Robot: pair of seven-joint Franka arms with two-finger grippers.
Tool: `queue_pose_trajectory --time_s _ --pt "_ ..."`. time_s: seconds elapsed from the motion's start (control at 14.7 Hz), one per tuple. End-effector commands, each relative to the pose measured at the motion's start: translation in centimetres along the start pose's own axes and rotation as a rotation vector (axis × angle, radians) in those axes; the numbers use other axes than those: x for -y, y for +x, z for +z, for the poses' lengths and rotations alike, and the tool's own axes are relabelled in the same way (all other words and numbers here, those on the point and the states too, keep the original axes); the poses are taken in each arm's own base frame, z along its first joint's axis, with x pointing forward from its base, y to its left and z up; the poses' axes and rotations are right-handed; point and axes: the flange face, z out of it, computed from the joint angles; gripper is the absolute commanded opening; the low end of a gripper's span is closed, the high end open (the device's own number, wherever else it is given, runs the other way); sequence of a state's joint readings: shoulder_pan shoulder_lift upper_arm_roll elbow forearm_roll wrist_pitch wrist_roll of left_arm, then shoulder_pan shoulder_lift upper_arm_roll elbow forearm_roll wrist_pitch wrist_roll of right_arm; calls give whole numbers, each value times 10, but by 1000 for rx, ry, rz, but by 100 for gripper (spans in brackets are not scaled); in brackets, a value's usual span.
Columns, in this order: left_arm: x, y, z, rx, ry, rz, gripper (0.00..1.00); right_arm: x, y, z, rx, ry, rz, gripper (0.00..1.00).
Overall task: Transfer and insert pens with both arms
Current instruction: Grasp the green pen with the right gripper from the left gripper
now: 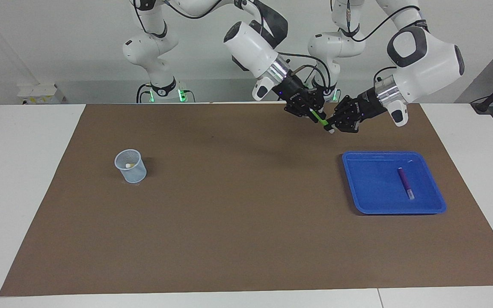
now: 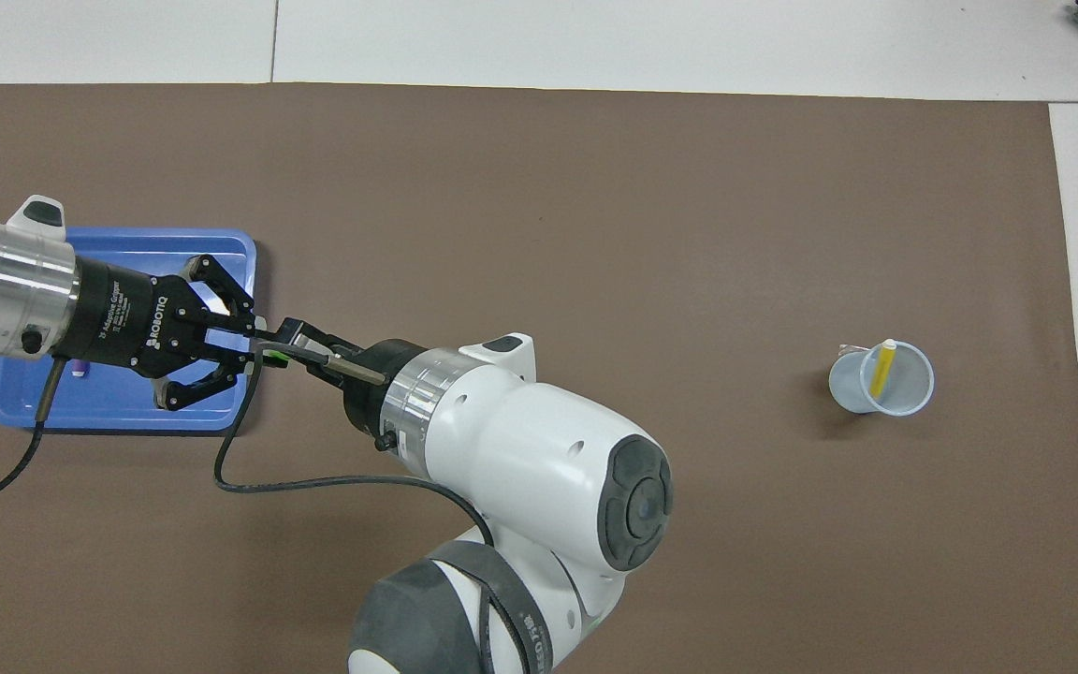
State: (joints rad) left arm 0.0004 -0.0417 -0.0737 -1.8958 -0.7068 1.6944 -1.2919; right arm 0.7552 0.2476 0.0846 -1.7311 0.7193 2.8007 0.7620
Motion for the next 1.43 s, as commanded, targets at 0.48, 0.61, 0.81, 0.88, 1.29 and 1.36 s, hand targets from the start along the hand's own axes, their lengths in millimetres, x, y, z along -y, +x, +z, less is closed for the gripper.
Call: queue_pose_trajectory --time_s 0.48,0.61,0.81,0.88,1.29,1.36 --pt "10 -10 -7 7 -19 -2 0 -8 -1 2 10 -28 -32 0" --pt "12 -9 -11 5 -24 -1 0 -8 0 1 8 -25 -42 0" --pt "13 -11 -13 0 -29 10 9 -8 6 0 -4 -21 -40 0" --pt "13 -11 -13 0 -29 10 15 -9 6 0 -5 -21 -39 0" --pt "16 -15 -17 -2 -32 16 24 -12 15 -2 6 -42 -76 0" --pt "16 -15 -17 -2 -32 16 24 -13 15 -1 13 -49 -84 0"
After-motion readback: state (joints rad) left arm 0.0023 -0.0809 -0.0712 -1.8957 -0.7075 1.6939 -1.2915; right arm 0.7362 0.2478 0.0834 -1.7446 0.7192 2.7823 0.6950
